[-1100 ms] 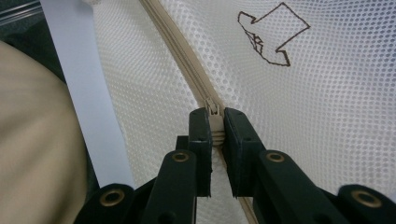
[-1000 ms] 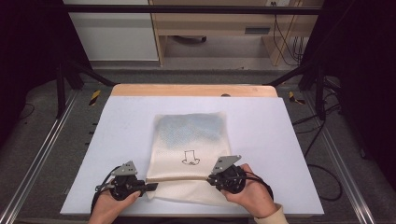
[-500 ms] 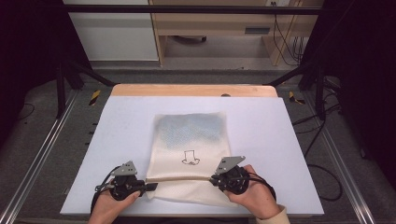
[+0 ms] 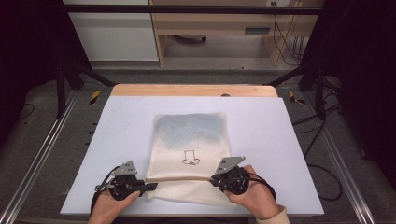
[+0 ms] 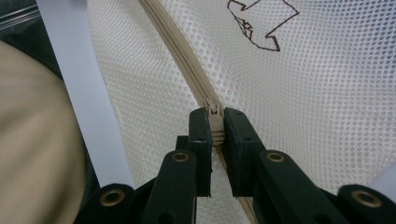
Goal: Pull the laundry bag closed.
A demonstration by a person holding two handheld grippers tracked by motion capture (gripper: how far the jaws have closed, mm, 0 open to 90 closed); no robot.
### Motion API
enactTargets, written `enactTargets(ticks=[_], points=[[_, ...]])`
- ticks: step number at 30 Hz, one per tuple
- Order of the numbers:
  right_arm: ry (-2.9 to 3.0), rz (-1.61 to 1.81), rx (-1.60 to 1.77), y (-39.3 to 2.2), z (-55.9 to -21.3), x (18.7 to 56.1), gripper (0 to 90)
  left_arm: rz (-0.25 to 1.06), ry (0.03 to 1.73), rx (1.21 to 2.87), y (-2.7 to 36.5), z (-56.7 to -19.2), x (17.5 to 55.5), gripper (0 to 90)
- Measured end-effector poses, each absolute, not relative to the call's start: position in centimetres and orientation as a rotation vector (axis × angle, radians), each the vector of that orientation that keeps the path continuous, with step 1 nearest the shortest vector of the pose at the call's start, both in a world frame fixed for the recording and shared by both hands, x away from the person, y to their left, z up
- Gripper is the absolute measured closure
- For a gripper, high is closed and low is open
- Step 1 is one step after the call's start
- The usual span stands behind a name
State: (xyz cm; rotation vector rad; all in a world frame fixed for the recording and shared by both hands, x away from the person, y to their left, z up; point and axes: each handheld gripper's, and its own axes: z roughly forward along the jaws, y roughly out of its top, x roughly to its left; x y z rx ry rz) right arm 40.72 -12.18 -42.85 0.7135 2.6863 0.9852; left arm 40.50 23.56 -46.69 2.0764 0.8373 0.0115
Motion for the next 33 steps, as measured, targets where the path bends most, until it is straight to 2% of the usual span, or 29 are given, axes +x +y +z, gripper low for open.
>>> enactTargets(ticks=[33], points=[[2.675, 0.986, 0.76, -13.3, -43.2, 40.5, 82.2, 0.017, 0.844, 2.075, 23.8, -46.6, 40.6, 82.6]])
